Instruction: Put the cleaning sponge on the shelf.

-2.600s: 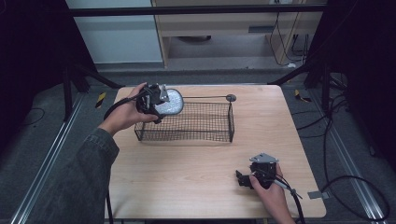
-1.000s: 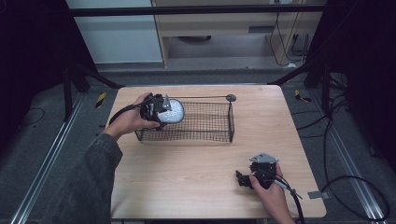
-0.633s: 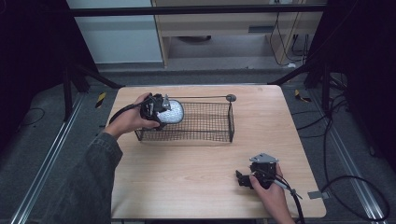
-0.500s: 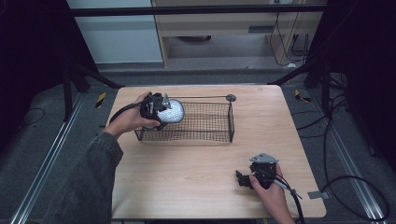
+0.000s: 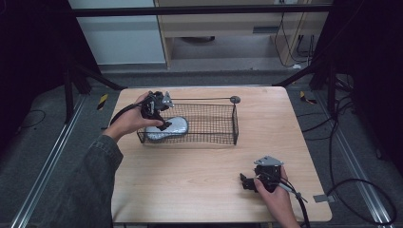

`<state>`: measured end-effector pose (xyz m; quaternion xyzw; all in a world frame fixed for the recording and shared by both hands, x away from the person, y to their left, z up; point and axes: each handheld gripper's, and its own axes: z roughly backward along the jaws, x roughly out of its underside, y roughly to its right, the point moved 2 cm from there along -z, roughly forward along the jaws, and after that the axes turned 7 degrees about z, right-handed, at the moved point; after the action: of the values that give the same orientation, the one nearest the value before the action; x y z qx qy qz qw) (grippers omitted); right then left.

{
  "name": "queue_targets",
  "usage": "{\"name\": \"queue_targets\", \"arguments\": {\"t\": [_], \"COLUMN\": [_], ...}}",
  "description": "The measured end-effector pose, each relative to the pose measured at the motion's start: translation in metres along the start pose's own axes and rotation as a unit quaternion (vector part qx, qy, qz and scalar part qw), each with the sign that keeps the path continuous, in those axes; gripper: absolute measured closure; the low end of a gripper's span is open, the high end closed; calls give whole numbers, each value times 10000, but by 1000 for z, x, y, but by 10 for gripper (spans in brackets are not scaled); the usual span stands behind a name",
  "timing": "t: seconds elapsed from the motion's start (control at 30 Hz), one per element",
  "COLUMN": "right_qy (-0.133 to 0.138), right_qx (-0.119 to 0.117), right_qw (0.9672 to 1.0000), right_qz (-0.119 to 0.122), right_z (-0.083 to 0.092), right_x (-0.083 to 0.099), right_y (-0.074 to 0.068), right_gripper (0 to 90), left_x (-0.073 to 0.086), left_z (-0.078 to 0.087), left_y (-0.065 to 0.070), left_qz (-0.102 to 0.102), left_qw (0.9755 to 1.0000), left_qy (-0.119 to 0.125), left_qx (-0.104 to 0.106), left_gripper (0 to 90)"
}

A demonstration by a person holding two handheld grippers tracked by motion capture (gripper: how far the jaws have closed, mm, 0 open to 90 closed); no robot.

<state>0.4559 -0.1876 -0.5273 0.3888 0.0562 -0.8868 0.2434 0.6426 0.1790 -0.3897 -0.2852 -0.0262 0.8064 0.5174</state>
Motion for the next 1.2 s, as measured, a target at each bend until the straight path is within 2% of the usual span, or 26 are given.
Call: {"name": "queue_targets", "arguments": {"t": [0.2,0.27,0.43,0.57,0.63,0.77,0.87,1.0,1.13,1.2], "right_qy": [1,1,1,1,1,0,1,1,1,2], "right_qx": [-1,0,0,2,3,1,1,1,2,1], "right_qw": [10000,10000,10000,10000,10000,10000,10000,10000,10000,10000], "right_qz": [-1,-2,-3,1,0,0,2,1,2,1], "right_z": [0,0,0,0,0,0,0,0,0,0], "right_x": [0,0,0,0,0,0,0,0,0,0], "right_y": [0,0,0,0,0,0,0,0,0,0], "right_gripper": [3,3,3,3,3,3,3,3,3,3], "left_x": [-1,-1,-4,-5,-5,-3,0,4,6,8], "left_z": [15,19,30,35,37,40,41,41,41,41], "left_y": [4,6,18,30,35,43,49,57,65,68], "left_qz": [306,459,653,813,949,1282,1339,1460,1479,1527], "left_qw": [9991,9980,9959,9945,9931,9887,9881,9857,9853,9843], "left_qy": [306,439,620,658,690,772,756,839,852,889], "left_qx": [-24,-40,-36,17,-1,17,1,46,40,27], "left_gripper": [75,75,72,67,66,59,57,54,51,51]}}
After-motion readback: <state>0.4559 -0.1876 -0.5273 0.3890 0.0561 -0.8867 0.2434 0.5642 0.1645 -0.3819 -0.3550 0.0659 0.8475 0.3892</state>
